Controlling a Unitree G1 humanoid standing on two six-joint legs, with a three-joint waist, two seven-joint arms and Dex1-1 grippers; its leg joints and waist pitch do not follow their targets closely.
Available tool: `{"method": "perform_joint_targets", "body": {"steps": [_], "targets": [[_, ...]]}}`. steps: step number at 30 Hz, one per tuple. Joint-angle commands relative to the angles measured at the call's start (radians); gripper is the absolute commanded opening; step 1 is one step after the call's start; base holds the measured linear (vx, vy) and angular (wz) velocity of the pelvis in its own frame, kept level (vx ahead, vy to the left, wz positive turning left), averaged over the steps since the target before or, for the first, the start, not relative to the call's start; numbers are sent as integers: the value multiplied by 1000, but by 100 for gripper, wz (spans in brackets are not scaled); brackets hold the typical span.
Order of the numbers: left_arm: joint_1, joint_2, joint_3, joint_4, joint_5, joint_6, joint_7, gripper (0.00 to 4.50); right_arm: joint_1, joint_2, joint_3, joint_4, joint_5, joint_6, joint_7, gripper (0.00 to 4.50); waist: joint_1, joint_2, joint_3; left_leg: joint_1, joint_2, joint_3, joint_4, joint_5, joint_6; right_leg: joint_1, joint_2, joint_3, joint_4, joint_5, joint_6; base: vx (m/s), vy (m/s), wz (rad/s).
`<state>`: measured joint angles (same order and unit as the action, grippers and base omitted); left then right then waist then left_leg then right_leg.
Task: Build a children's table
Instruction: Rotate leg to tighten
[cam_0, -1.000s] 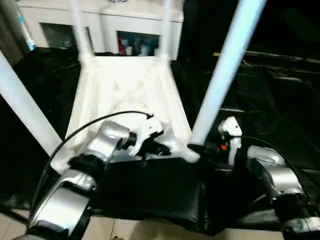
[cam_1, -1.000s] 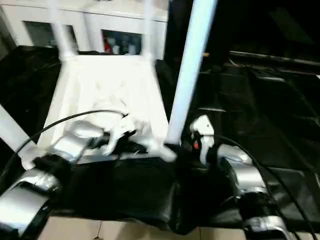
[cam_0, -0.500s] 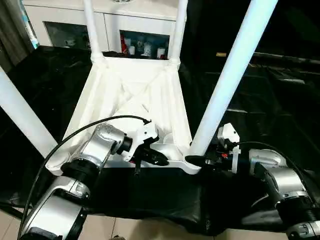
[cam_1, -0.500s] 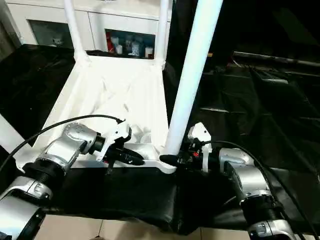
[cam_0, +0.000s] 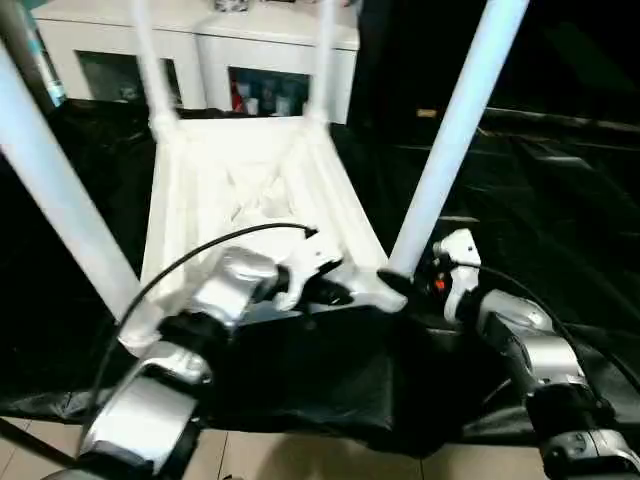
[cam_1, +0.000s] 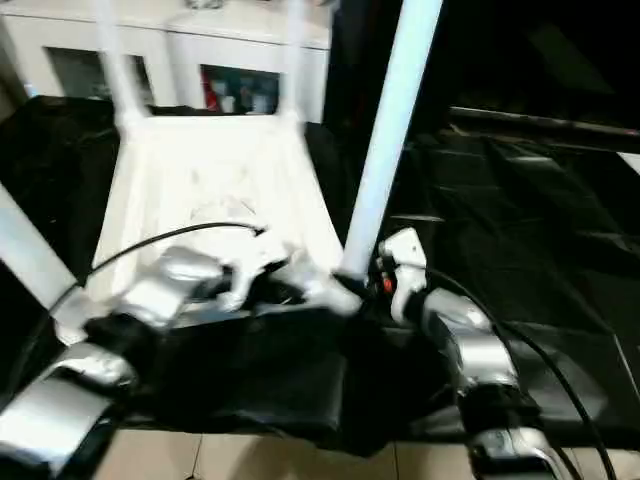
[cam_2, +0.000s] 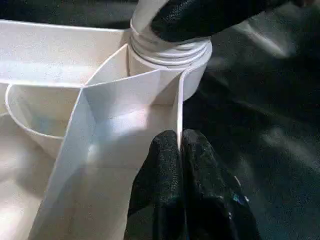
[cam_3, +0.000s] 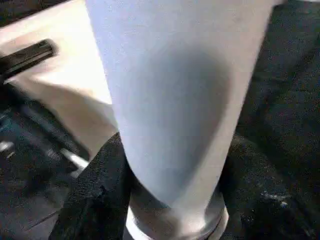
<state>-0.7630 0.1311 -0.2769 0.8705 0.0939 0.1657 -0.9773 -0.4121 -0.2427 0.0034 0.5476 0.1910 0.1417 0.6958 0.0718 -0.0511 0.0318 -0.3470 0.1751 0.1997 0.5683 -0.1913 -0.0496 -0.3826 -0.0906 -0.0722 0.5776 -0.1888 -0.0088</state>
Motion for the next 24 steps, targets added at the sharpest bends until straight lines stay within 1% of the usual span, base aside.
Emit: {"method": "perform_joint_targets", "body": {"steps": [1, 2, 4, 5, 7, 8, 9, 10, 11, 12, 13, 14, 18, 19, 20, 21, 22, 23, 24], "targets": [[-14, -44, -3, 66, 23, 22, 118, 0, 2, 53, 11, 72, -28, 36, -110, 208, -3, 4, -33, 12, 63, -37, -78, -328, -2, 17, -76, 48, -93, -446, -145, 0, 0, 0], [-30, -78, 1, 102, 34, 11, 203, 0, -15, 96, 3, 103, -58, 29, -223, 208, -9, 4, -34, 13, 61, -39, -79, -347, -13, 16, -76, 46, -94, -458, -142, 0, 0, 0], [-35, -91, 3, 113, 36, 10, 235, 0, -20, 110, 8, 111, -71, 25, -251, 207, -11, 3, -34, 12, 62, -41, -80, -351, -14, 17, -77, 45, -95, -462, -137, 0, 0, 0], [-41, -109, 7, 125, 39, 6, 265, 0, -25, 130, 18, 117, -83, 17, -270, 207, -13, 2, -34, 11, 60, -40, -78, -352, -7, 17, -76, 46, -96, -459, -133, 0, 0, 0], [-44, -122, 7, 134, 42, 2, 280, 0, -27, 147, 24, 121, -89, 6, -278, 207, -11, 3, -36, 9, 61, -39, -79, -335, 6, 18, -76, 48, -94, -420, -138, 0, 0, 0], [-47, -131, 1, 141, 48, -13, 277, 0, -32, 157, 30, 126, -91, -14, -271, 207, -12, 10, -37, 7, 61, -39, -80, -333, 8, 18, -74, 48, -91, -397, -142, 0, 0, 0], [-47, -131, 0, 141, 47, -15, 273, 0, -32, 158, 28, 125, -87, -17, -265, 207, -14, 6, -37, 7, 62, -38, -80, -333, 9, 19, -73, 48, -92, -389, -143, 0, 0, 0], [-44, -130, -5, 136, 46, -26, 251, 0, -33, 158, 19, 117, -66, -24, -236, 207, -13, 5, -37, 6, 62, -38, -80, -334, 13, 21, -74, 48, -90, -380, -147, 0, 0, 0], [-44, -128, -6, 136, 45, -35, 232, 0, -34, 155, 7, 108, -45, -21, -215, 239, -12, 6, -38, 5, 61, -37, -79, -330, 19, 22, -75, 49, -88, -369, -152, 0, 0, 0], [-43, -126, -7, 136, 44, -36, 225, 0, -34, 152, 3, 105, -39, -17, -207, 239, -11, 6, -39, 6, 62, -36, -79, -328, 23, 22, -74, 50, -89, -363, -155, 0, 0, 0], [-44, -121, -8, 140, 42, -51, 203, 0, -38, 143, -5, 99, -30, -14, -192, 259, -11, 6, -39, 5, 63, -36, -79, -320, 27, 23, -74, 50, -86, -344, -164, 0, 0, 0], [-44, -115, -9, 144, 40, -54, 188, 0, -41, 131, -7, 96, -32, -19, -179, 274, -11, 6, -38, 4, 62, -36, -79, -319, 30, 24, -74, 50, -86, -342, -165, 0, 0, 0], [-39, -88, -20, 142, 36, -80, 121, 0, -36, 74, 14, 65, -32, -26, -80, 292, -9, 5, -41, -1, 63, -34, -76, -281, 48, 31, -76, 50, -80, -305, -178, 0, 0, 0], [-30, -69, -23, 131, 31, -98, 61, 0, -24, 35, 28, 35, -24, -31, 0, 292, -7, 5, -42, -1, 62, -33, -74, -259, 55, 34, -76, 49, -79, -283, -185, 0, 0, 0], [-27, -59, -24, 125, 31, -94, 39, 0, -17, 14, 36, 18, -19, -30, 40, 292, -6, 5, -43, -1, 62, -32, -73, -248, 61, 34, -76, 49, -77, -266, -189, 0, 0, 0], [-25, -52, -25, 122, 30, -92, 26, 0, -12, 2, 40, 7, -16, -30, 64, 292, -4, 4, -46, -2, 63, -30, -68, -216, 78, 38, -76, 50, -69, -206, -204, 0, 0, 0], [-16, -37, -31, 113, 26, -100, -22, 0, -4, -21, 46, -10, -9, -27, 105, 292, -3, 4, -45, -3, 64, -30, -68, -202, 85, 37, -75, 50, -66, -177, -214, 0, 0, 0], [-10, -26, -35, 106, 22, -107, -57, 0, 2, -37, 49, -22, -5, -25, 133, 292, -2, 4, -47, -4, 64, -28, -65, -163, 107, 41, -75, 48, -57, -106, -241, 0, 0, 0], [-1, -10, -44, 93, 18, -111, -109, 0, 8, -57, 51, -35, 2, -18, 169, 292, -3, 6, -46, -4, 64, -28, -65, -160, 112, 41, -75, 48, -57, -98, -249, 0, 0, 0]]}}
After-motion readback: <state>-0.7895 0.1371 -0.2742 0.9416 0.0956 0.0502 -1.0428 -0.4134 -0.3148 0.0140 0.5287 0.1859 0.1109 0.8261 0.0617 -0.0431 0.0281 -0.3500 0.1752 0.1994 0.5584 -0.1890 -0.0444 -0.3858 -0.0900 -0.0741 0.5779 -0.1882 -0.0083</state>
